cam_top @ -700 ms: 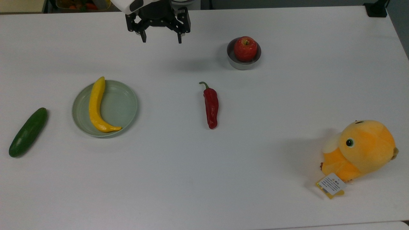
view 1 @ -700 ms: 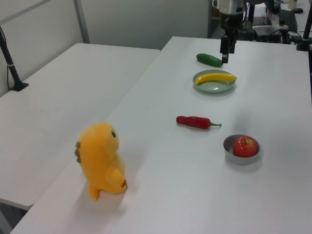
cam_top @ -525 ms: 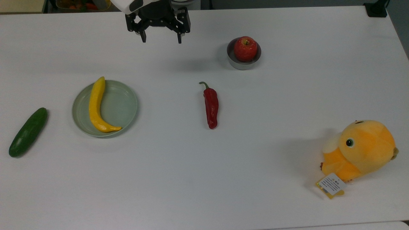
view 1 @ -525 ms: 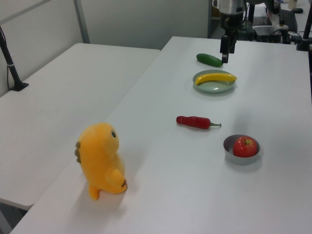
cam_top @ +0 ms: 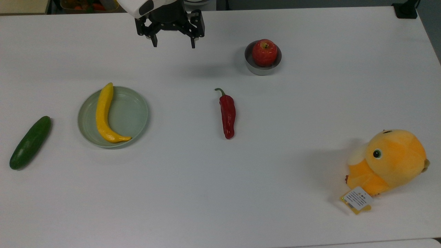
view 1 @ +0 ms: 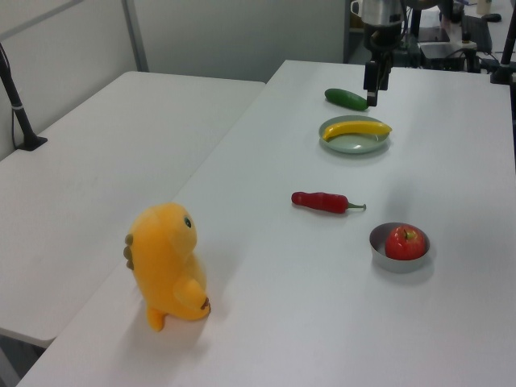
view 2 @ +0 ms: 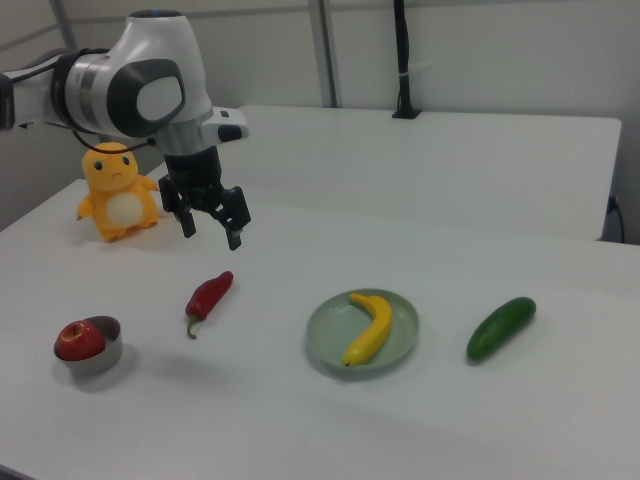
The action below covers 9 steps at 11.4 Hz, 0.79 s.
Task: Put the cucumber on the left side of the bowl
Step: 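Move the open gripper toward the green cucumber beside the plate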
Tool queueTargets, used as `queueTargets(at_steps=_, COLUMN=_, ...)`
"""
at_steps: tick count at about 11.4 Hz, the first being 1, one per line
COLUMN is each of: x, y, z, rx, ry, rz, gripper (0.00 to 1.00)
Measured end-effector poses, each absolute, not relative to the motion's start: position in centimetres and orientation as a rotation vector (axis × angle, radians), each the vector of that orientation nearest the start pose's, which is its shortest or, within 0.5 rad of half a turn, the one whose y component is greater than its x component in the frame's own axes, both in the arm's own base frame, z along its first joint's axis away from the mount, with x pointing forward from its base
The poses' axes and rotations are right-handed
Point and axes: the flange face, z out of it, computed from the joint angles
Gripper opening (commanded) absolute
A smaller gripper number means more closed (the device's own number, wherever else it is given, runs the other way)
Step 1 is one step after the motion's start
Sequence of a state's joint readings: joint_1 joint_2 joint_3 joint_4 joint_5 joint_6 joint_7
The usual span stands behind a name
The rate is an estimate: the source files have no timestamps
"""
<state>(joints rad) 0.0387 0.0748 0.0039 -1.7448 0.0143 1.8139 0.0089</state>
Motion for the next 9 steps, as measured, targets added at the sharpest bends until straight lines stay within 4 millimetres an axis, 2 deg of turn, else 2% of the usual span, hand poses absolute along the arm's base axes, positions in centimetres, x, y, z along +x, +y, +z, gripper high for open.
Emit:
queueTargets(at_steps=2, x=58.8, y=2.7, z=51.5, rx=-3.127, ry=-0.050, rz=0.005, gripper=1.00)
queueTargets(at_steps=3, x=59.4, y=3.1, z=51.5, rx=-3.125, ry=-0.054, rz=-0.051, gripper=1.00)
queueTargets(at_steps=6, x=60.8, y=5.9, z=49.6, rx=-3.111, ry=0.038, rz=-0.114, gripper=1.00)
queueTargets(at_steps=9, x=61.1, y=6.5, z=49.2, rx=-3.106, ry=0.056, rz=-0.130, gripper=1.00)
